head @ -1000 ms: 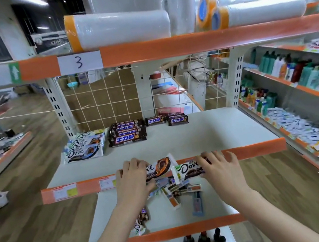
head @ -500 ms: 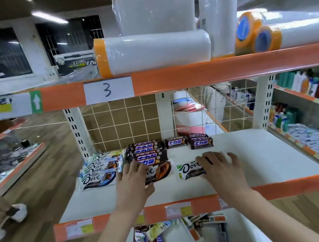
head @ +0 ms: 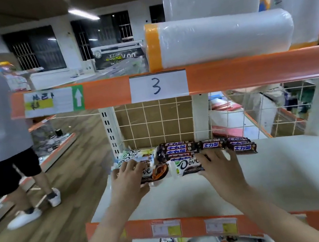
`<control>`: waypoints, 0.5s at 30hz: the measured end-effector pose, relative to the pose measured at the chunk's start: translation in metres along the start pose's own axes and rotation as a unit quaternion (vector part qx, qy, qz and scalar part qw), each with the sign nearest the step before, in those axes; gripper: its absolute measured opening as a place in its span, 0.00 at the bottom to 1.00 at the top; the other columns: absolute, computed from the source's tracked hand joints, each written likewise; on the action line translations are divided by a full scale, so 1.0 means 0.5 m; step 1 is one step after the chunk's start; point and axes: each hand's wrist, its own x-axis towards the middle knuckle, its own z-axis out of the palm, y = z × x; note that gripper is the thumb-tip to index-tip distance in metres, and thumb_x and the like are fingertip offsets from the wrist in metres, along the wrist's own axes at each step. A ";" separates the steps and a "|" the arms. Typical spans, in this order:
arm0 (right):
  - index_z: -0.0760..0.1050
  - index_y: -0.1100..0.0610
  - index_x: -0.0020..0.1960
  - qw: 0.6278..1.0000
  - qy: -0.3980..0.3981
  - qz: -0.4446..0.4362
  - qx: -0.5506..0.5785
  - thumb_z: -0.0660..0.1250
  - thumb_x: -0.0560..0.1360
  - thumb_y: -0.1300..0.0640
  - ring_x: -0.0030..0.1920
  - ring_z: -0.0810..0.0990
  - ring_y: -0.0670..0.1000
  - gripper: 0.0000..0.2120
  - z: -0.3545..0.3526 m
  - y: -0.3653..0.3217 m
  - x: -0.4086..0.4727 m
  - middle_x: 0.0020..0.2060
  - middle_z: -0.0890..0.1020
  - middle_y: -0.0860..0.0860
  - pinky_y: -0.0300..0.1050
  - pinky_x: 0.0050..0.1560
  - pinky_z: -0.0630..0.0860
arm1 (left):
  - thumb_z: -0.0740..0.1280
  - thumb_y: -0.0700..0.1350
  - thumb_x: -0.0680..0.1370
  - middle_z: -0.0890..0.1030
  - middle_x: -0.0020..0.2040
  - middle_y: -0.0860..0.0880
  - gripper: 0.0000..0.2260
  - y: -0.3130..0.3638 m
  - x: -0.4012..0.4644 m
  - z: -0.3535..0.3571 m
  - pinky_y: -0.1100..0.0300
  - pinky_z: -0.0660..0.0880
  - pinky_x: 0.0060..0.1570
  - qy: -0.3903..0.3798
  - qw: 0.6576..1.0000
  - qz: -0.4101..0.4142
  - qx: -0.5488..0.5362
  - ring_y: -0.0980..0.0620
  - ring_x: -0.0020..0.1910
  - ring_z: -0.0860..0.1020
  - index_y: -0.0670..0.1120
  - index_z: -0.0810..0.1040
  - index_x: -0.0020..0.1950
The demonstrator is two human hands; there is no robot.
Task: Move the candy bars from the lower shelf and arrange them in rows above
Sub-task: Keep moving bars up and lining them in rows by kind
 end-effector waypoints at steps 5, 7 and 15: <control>0.81 0.55 0.48 1.000 0.004 -0.015 0.026 0.84 0.51 0.50 0.43 0.82 0.54 0.28 0.034 -0.047 0.020 0.43 0.81 0.51 0.58 0.46 0.77 | 0.81 0.49 0.53 0.79 0.45 0.49 0.25 -0.062 -0.014 0.014 0.49 0.73 0.43 -0.006 1.000 -0.021 0.010 0.44 0.45 0.78 0.50 0.80 0.48; 0.81 0.54 0.49 0.999 0.003 -0.021 0.032 0.83 0.51 0.49 0.43 0.82 0.54 0.28 0.044 -0.063 0.026 0.43 0.81 0.51 0.57 0.46 0.77 | 0.81 0.49 0.52 0.78 0.44 0.50 0.26 -0.081 -0.017 0.021 0.49 0.73 0.41 -0.006 1.000 -0.024 0.014 0.45 0.44 0.78 0.50 0.79 0.47; 0.81 0.54 0.51 0.999 -0.008 -0.032 0.040 0.82 0.55 0.47 0.44 0.82 0.54 0.27 0.071 -0.108 0.048 0.44 0.81 0.50 0.57 0.48 0.77 | 0.81 0.51 0.49 0.78 0.43 0.52 0.28 -0.130 -0.016 0.051 0.51 0.75 0.38 -0.001 1.000 -0.008 0.029 0.47 0.41 0.78 0.52 0.79 0.47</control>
